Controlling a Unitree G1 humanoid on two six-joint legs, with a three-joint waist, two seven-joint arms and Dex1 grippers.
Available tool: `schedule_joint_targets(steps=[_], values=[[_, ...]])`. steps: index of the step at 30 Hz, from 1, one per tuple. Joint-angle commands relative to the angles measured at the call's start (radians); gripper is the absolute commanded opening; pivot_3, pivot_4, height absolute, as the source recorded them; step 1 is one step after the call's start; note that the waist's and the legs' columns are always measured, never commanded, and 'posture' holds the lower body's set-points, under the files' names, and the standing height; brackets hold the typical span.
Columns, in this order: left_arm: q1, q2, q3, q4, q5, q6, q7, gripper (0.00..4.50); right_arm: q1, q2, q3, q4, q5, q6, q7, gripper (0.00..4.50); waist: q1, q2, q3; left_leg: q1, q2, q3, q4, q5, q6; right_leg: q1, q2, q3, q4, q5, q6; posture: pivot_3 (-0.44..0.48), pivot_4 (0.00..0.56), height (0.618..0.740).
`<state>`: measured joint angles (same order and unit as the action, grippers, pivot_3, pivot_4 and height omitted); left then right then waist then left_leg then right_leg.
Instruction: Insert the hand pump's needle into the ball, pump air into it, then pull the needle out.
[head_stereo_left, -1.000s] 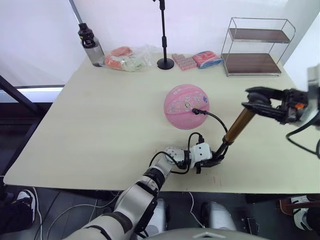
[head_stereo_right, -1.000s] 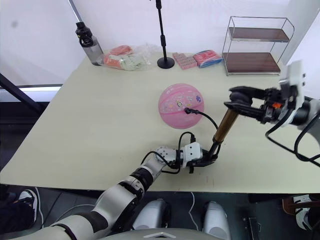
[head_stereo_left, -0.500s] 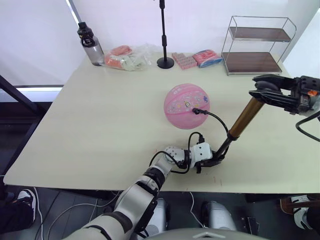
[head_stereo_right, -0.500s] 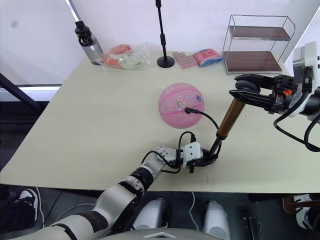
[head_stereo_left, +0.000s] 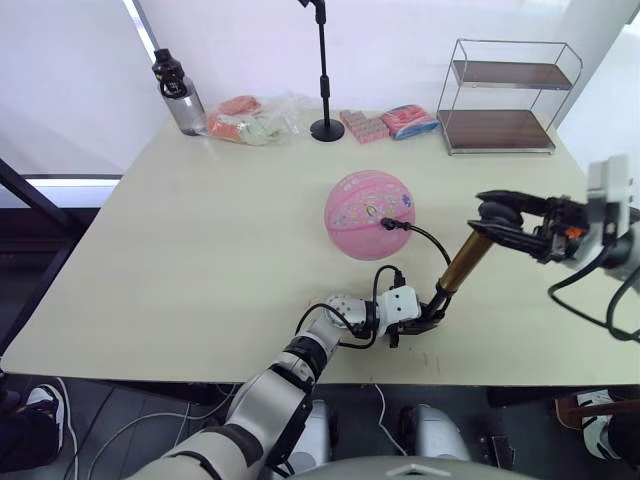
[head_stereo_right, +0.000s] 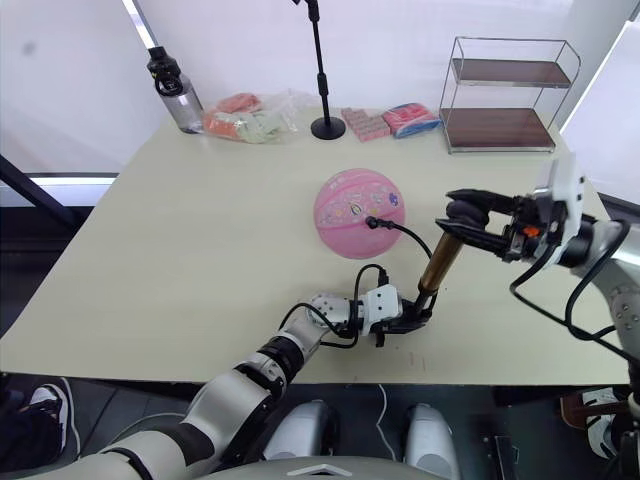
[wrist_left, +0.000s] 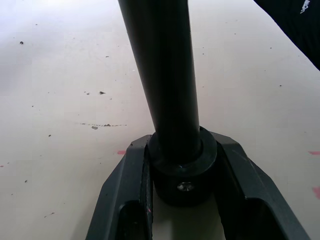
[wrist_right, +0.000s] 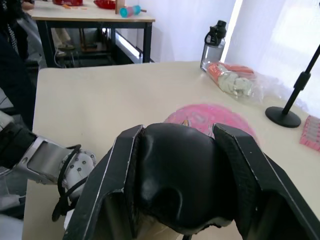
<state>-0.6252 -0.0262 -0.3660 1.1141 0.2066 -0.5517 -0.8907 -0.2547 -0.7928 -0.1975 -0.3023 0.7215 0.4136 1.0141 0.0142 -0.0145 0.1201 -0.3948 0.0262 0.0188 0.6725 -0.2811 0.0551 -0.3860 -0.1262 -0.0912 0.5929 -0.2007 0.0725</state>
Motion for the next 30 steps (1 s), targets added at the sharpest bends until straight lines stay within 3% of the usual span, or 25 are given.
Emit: schedule_joint_targets(steps=[1, 14, 22, 30], values=[[0.065, 0.027, -0.071, 0.096, 0.086, 0.039, -0.021, 1.1, 0.058, 0.019, 0.068, 0.067, -0.132, -0.058, -0.014, 1.65, 0.0, -0.001, -0.001, 0.0, 0.0, 0.0, 0.0, 0.0, 0.0, 0.0, 0.0, 0.0, 0.0, 0.0, 0.0, 0.0, 0.15, 0.74], [0.06, 0.023, -0.069, 0.097, 0.084, 0.044, -0.019, 1.1, 0.172, 0.128, 0.182, 0.26, -0.305, -0.301, -0.018, 1.65, 0.0, -0.005, -0.006, 0.004, 0.001, -0.001, 0.0, 0.0, 0.0, 0.004, 0.001, 0.0, 0.0, -0.002, -0.001, 0.0, 0.15, 0.74], [0.061, 0.027, -0.069, 0.097, 0.083, 0.044, -0.023, 1.1, 0.093, 0.089, 0.087, 0.166, -0.189, -0.231, -0.021, 1.65, 0.001, -0.002, -0.004, 0.004, 0.005, 0.0, 0.0, 0.0, 0.0, 0.004, 0.001, -0.001, 0.0, -0.003, -0.003, 0.0, 0.15, 0.74], [0.064, 0.027, -0.074, 0.095, 0.081, 0.041, -0.026, 1.1, -0.086, -0.052, -0.091, 0.068, 0.082, 0.005, -0.018, 1.65, 0.003, 0.006, 0.006, -0.002, 0.0, 0.0, 0.001, 0.0, 0.0, 0.0, -0.001, 0.0, -0.001, -0.002, -0.004, 0.0, 0.15, 0.74]])
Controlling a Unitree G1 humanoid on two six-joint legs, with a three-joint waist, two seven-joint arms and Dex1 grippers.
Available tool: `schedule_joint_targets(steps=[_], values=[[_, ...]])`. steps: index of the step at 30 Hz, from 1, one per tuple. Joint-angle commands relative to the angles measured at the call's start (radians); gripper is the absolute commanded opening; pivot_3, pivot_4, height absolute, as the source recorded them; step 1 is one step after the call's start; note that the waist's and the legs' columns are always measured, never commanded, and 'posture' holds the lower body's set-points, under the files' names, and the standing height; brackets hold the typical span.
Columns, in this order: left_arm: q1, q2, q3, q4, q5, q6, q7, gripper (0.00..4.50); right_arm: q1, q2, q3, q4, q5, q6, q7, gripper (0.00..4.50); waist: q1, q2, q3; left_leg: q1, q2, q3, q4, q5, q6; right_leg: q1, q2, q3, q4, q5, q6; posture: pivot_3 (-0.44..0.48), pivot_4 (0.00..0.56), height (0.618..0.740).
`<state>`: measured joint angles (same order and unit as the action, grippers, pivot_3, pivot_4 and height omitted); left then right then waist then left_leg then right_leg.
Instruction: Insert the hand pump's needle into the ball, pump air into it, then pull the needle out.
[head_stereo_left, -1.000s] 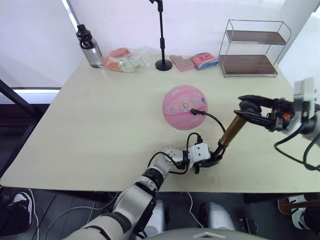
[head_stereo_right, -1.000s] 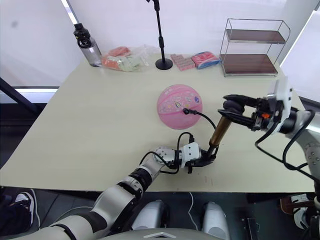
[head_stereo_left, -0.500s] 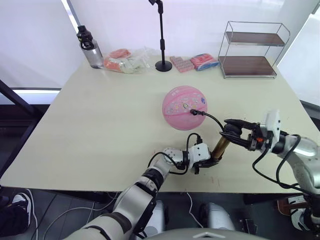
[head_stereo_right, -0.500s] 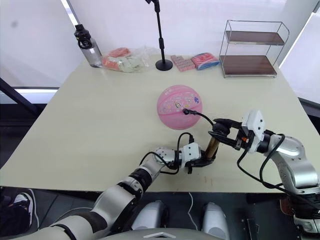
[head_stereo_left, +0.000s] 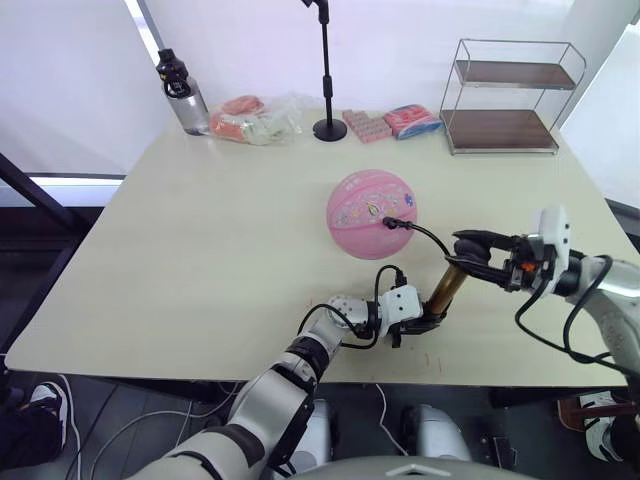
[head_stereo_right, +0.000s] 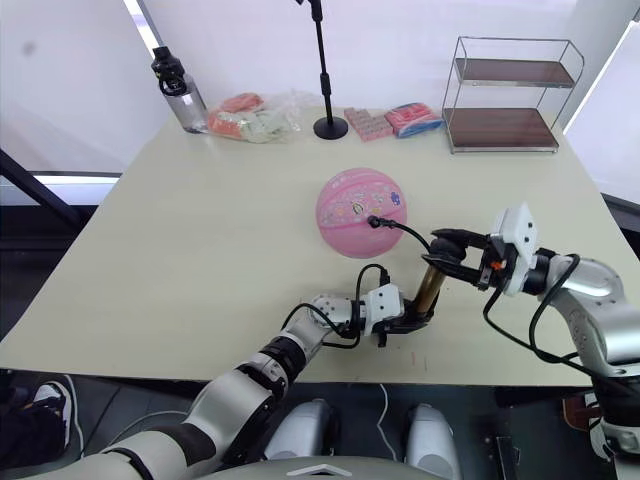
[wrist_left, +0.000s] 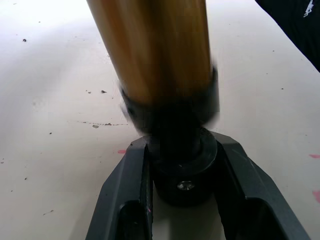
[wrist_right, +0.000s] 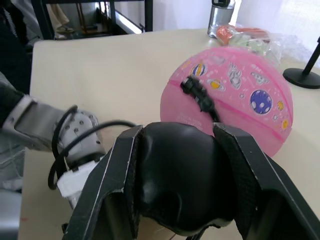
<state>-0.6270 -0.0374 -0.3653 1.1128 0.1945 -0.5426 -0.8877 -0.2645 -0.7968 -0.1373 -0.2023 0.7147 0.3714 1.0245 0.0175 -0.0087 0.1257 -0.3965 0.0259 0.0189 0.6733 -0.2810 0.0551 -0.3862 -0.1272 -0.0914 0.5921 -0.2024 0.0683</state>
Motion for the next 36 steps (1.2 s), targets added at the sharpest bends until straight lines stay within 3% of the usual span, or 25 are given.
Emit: schedule_joint_targets(steps=[1, 10, 17, 27, 36], values=[[0.066, 0.039, -0.076, 0.096, 0.093, 0.031, -0.029, 1.1, -0.093, -0.069, -0.165, -0.036, 0.105, 0.069, -0.023, 1.65, 0.0, -0.001, 0.001, 0.0, 0.0, 0.0, 0.0, 0.0, 0.0, 0.0, 0.0, 0.0, 0.0, 0.0, 0.0, 0.0, 0.15, 0.74], [0.07, 0.04, -0.076, 0.096, 0.093, 0.027, -0.031, 1.1, -0.232, -0.175, -0.266, -0.055, 0.243, 0.224, -0.043, 1.65, 0.0, 0.001, 0.003, -0.001, -0.001, 0.0, 0.0, 0.0, 0.0, 0.0, -0.001, 0.0, 0.0, 0.001, 0.002, 0.0, 0.15, 0.74], [0.067, 0.043, -0.077, 0.098, 0.096, 0.025, -0.032, 1.1, -0.278, -0.211, -0.299, -0.026, 0.25, 0.253, -0.026, 1.65, -0.001, 0.004, 0.007, -0.003, -0.002, 0.0, 0.0, 0.0, 0.0, -0.002, -0.002, 0.0, 0.0, 0.001, 0.003, 0.0, 0.15, 0.74], [0.065, 0.043, -0.079, 0.1, 0.094, 0.025, -0.03, 1.1, 0.014, -0.114, -0.157, -0.065, 0.041, 0.106, 0.019, 1.65, 0.0, -0.002, 0.003, -0.002, -0.002, -0.001, -0.001, 0.0, 0.0, -0.002, -0.001, -0.001, 0.0, 0.002, 0.004, 0.0, 0.15, 0.74], [0.068, 0.044, -0.079, 0.096, 0.095, 0.027, -0.026, 1.1, 0.119, 0.045, 0.057, 0.072, -0.207, -0.134, -0.005, 1.65, -0.003, -0.013, -0.008, 0.002, 0.0, -0.001, -0.001, 0.0, 0.0, 0.001, 0.001, -0.001, 0.0, 0.0, 0.006, 0.0, 0.15, 0.74]])
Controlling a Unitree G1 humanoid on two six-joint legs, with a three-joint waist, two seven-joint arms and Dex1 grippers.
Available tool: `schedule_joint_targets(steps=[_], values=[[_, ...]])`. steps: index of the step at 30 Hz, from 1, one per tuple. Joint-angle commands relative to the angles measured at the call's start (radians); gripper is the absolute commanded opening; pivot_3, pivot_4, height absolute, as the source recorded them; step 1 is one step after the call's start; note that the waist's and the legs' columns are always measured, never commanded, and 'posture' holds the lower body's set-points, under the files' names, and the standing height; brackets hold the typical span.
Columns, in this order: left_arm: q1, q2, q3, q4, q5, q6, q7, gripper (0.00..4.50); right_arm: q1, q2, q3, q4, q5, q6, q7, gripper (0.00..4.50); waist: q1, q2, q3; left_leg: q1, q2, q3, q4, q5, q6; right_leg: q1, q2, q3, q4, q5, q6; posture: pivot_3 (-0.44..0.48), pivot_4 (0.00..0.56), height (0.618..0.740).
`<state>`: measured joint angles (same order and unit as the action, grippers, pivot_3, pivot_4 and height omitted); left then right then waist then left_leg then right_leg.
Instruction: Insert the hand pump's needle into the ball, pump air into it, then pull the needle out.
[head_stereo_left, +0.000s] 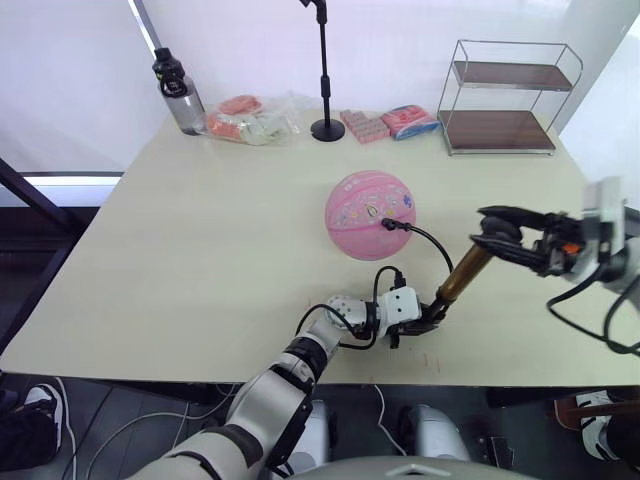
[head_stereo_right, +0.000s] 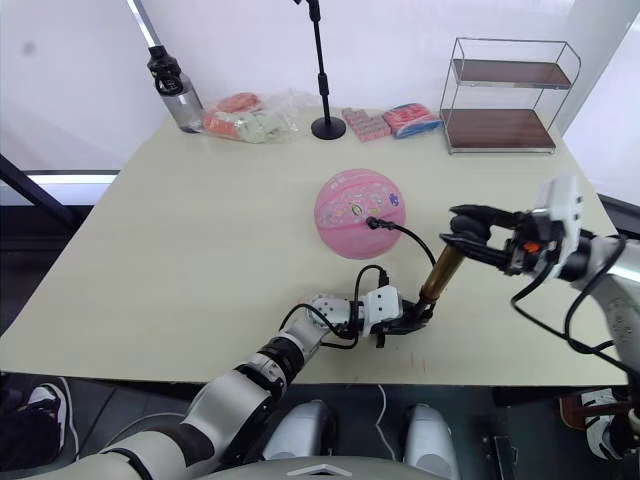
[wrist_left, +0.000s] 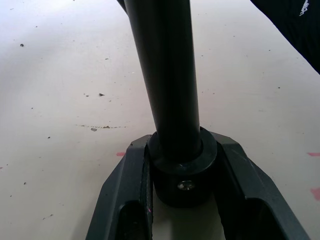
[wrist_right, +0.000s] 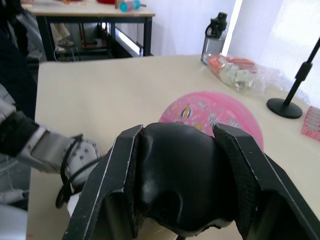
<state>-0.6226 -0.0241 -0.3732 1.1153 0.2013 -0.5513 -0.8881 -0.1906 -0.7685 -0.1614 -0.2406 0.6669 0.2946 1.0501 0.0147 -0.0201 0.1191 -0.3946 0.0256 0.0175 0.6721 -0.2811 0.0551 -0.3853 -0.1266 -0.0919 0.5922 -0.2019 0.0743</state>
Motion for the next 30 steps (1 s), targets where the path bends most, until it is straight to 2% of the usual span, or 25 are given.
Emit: schedule_joint_targets(steps=[1, 4, 7, 10, 18, 21, 30], values=[[0.065, 0.031, -0.07, 0.093, 0.087, 0.037, -0.025, 1.1, 0.061, 0.041, 0.113, 0.129, -0.183, -0.078, -0.032, 1.65, 0.0, 0.0, -0.002, 0.001, 0.001, -0.001, 0.0, 0.0, 0.0, 0.001, 0.001, 0.0, 0.0, 0.0, 0.0, 0.0, 0.15, 0.74], [0.064, 0.031, -0.068, 0.092, 0.085, 0.039, -0.022, 1.1, 0.088, 0.076, 0.172, 0.171, -0.238, -0.127, -0.035, 1.65, 0.0, 0.0, -0.003, 0.002, 0.002, 0.0, 0.0, 0.0, 0.0, 0.002, 0.001, 0.0, 0.0, -0.001, -0.002, 0.0, 0.15, 0.74], [0.063, 0.03, -0.068, 0.092, 0.085, 0.04, -0.021, 1.1, 0.09, 0.088, 0.181, 0.193, -0.269, -0.161, -0.047, 1.65, -0.001, 0.004, -0.006, 0.004, 0.002, 0.0, 0.0, 0.0, 0.0, 0.003, 0.002, -0.001, 0.0, -0.002, -0.002, 0.0, 0.15, 0.74], [0.062, 0.029, -0.067, 0.092, 0.084, 0.042, -0.02, 1.1, 0.091, 0.084, 0.172, 0.181, -0.261, -0.178, -0.043, 1.65, -0.001, 0.002, -0.007, 0.005, 0.004, 0.0, 0.0, 0.0, 0.0, 0.004, 0.003, 0.0, 0.0, -0.003, -0.001, 0.0, 0.15, 0.74], [0.061, 0.028, -0.068, 0.094, 0.085, 0.042, -0.023, 1.1, 0.0, 0.025, 0.019, 0.042, -0.081, -0.062, -0.045, 1.65, 0.002, 0.009, -0.002, 0.005, 0.008, 0.002, 0.0, 0.0, 0.0, 0.004, 0.003, 0.0, 0.0, -0.002, -0.003, 0.0, 0.15, 0.74], [0.058, 0.027, -0.068, 0.097, 0.085, 0.042, -0.025, 1.1, -0.063, -0.017, -0.054, 0.0, 0.017, 0.03, -0.066, 1.65, 0.004, 0.01, 0.0, -0.001, 0.006, 0.002, 0.0, 0.0, 0.0, -0.001, 0.002, 0.0, 0.0, -0.001, -0.006, 0.0, 0.15, 0.74], [0.061, 0.025, -0.07, 0.097, 0.083, 0.04, -0.027, 1.1, -0.261, -0.144, -0.212, -0.028, 0.198, 0.222, -0.088, 1.65, 0.003, 0.014, 0.009, -0.002, 0.001, 0.001, 0.001, 0.0, 0.0, -0.001, -0.001, 0.0, -0.001, -0.001, -0.006, 0.0, 0.15, 0.74]])
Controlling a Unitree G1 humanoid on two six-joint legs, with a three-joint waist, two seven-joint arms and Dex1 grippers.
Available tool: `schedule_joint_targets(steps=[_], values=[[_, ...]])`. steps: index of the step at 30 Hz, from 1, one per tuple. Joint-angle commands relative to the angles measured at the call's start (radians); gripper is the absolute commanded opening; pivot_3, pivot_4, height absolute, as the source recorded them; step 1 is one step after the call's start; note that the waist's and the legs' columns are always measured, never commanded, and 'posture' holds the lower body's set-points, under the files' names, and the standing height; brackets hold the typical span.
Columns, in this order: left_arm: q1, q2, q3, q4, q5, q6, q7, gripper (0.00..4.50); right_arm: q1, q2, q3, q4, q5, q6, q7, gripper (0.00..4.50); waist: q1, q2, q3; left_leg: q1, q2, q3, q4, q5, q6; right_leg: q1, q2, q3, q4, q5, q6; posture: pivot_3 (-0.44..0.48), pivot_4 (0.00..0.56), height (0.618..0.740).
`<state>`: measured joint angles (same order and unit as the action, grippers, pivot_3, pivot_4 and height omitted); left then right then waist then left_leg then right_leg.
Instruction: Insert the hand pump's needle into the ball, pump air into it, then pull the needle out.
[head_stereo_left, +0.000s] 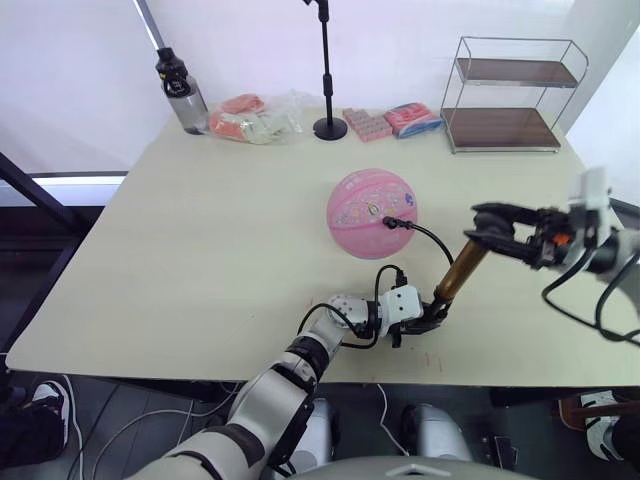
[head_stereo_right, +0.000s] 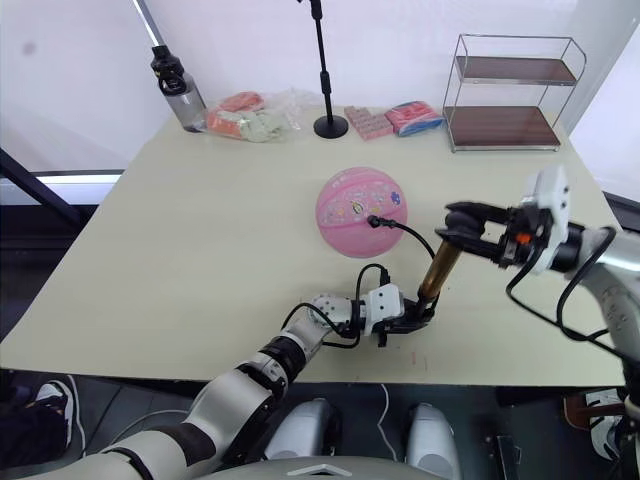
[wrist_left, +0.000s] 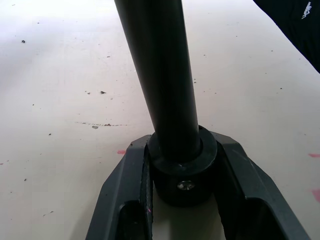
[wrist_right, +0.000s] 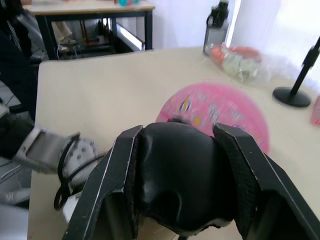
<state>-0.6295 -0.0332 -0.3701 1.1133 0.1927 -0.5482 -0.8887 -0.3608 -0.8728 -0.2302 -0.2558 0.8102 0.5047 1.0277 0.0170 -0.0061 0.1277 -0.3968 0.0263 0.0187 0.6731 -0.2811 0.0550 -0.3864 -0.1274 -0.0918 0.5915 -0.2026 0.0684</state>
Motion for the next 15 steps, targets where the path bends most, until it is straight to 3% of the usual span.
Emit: schedule_joint_targets(steps=[1, 9, 15], values=[[0.068, 0.034, -0.074, 0.099, 0.092, 0.037, -0.027, 1.1, -0.109, -0.047, -0.151, -0.013, 0.066, 0.027, -0.071, 1.65, 0.0, 0.0, 0.001, 0.0, 0.0, 0.0, 0.0, 0.0, 0.0, 0.0, 0.0, 0.0, 0.0, 0.0, 0.0, 0.0, 0.15, 0.74], [0.066, 0.034, -0.076, 0.099, 0.095, 0.035, -0.026, 1.1, -0.189, -0.095, -0.191, 0.003, 0.125, 0.099, -0.069, 1.65, 0.0, 0.002, 0.005, -0.002, -0.002, 0.0, 0.0, 0.0, 0.0, 0.0, -0.001, 0.0, 0.0, 0.001, 0.002, 0.0, 0.15, 0.74], [0.065, 0.033, -0.075, 0.101, 0.095, 0.036, -0.024, 1.1, -0.018, -0.06, -0.116, -0.037, 0.018, 0.05, -0.022, 1.65, 0.001, 0.001, 0.004, -0.002, -0.002, -0.001, 0.0, 0.0, 0.0, 0.0, -0.001, 0.0, 0.0, 0.002, 0.003, 0.0, 0.15, 0.74]])
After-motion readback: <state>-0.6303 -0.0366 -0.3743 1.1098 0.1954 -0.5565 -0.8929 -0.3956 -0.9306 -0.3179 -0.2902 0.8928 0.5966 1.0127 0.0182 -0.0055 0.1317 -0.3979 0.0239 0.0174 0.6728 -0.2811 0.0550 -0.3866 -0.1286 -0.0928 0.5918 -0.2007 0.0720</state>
